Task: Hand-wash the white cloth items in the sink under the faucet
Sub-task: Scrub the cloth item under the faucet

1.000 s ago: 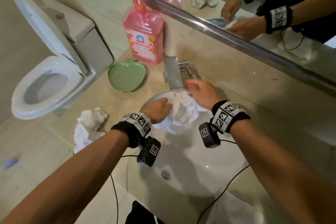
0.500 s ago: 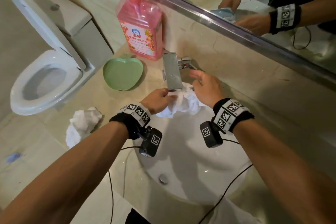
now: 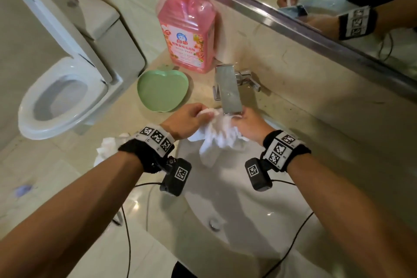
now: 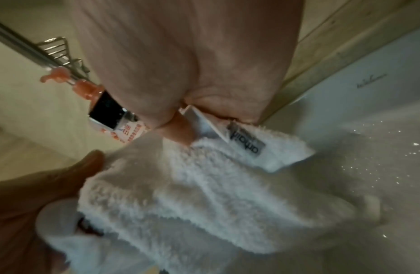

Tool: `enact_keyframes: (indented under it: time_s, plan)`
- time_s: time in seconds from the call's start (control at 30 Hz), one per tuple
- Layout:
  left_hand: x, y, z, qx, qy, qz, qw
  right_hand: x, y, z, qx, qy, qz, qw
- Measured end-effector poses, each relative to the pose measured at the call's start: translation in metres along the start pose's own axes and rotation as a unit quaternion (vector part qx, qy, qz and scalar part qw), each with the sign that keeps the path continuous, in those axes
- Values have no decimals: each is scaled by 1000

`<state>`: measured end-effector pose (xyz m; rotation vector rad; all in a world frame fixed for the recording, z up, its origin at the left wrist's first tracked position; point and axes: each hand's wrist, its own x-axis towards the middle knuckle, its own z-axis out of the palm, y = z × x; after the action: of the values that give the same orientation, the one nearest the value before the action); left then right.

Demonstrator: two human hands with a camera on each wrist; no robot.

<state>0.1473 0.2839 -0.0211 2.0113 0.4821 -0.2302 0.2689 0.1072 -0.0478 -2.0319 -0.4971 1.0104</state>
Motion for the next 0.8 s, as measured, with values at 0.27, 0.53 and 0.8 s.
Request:
enact_keyframes:
  time_s: [0.27, 0.53, 0.8]
  plan:
    - [17, -5, 17, -35, -9, -41, 998, 8, 5, 2, -9, 53, 22, 998]
    - [46, 14, 56, -50, -29, -50, 997, -9, 20, -26, -96, 46, -28, 994]
    - [37, -6, 46, -69, -35, -30, 997, 6, 24, -9, 64, -4, -10, 998]
